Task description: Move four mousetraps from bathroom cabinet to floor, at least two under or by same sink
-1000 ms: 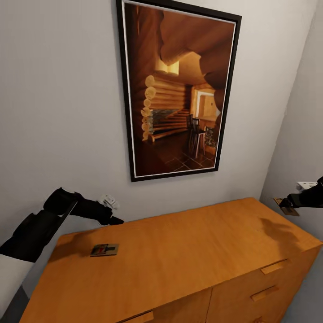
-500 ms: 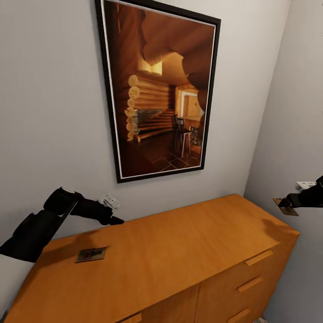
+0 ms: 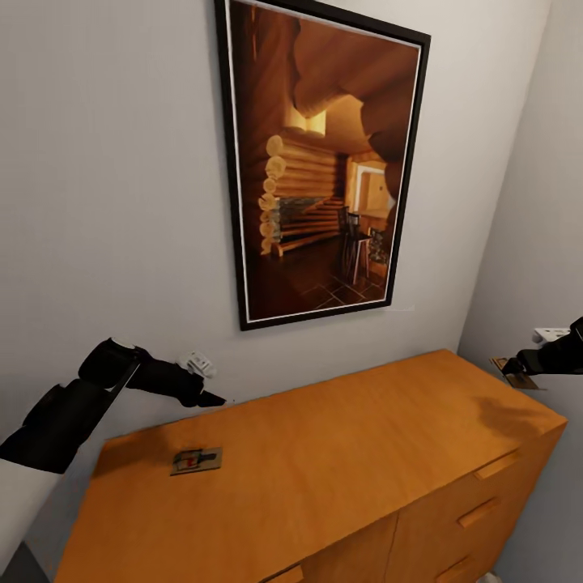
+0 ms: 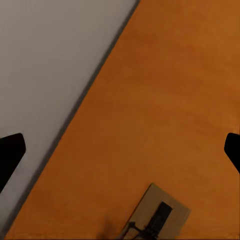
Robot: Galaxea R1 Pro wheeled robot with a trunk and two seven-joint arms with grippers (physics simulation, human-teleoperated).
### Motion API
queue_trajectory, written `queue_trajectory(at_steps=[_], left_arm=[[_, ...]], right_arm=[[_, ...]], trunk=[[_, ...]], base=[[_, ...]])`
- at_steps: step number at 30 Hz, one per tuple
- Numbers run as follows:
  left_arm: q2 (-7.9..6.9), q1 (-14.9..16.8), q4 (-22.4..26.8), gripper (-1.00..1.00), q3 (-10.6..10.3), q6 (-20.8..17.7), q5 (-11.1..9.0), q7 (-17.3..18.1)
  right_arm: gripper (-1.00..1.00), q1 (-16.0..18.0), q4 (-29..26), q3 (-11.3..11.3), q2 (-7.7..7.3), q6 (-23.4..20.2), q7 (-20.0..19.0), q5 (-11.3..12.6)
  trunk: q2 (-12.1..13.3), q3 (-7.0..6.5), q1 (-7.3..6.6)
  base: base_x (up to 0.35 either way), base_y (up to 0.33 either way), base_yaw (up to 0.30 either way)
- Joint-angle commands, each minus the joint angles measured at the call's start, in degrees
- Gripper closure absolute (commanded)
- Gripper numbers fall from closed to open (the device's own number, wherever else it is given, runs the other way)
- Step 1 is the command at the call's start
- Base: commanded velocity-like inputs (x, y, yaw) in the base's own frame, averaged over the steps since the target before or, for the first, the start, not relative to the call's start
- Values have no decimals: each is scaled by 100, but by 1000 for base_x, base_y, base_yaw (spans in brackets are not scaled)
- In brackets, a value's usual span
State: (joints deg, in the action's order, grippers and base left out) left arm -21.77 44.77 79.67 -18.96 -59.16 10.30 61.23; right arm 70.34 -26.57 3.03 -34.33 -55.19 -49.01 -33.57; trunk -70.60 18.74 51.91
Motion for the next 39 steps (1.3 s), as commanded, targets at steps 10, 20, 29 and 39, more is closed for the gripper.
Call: queue_trajectory(at_steps=[10,20,29,39], left_arm=[[5,5,5,-100,-2,-20,58,66],[-20,5,-28,-100,-379,-3,72,70],[-24,5,-11,-100,-1277,14,70,73],[-25,5,-2,-100,-1410,19,63,227]], right_arm=[[100,7,-7,32,5,-36,-30,-44],[100,7,-7,31,18,-36,-34,-46],[100,7,-7,35,29,-35,-38,-52],[100,7,-7,32,31,-28,-39,-52]], trunk=[[-5,8,1],[-5,8,1],[-5,8,1],[-5,8,1]], base=[[0,203,0],[0,14,0],[0,1,0],[0,0,0]])
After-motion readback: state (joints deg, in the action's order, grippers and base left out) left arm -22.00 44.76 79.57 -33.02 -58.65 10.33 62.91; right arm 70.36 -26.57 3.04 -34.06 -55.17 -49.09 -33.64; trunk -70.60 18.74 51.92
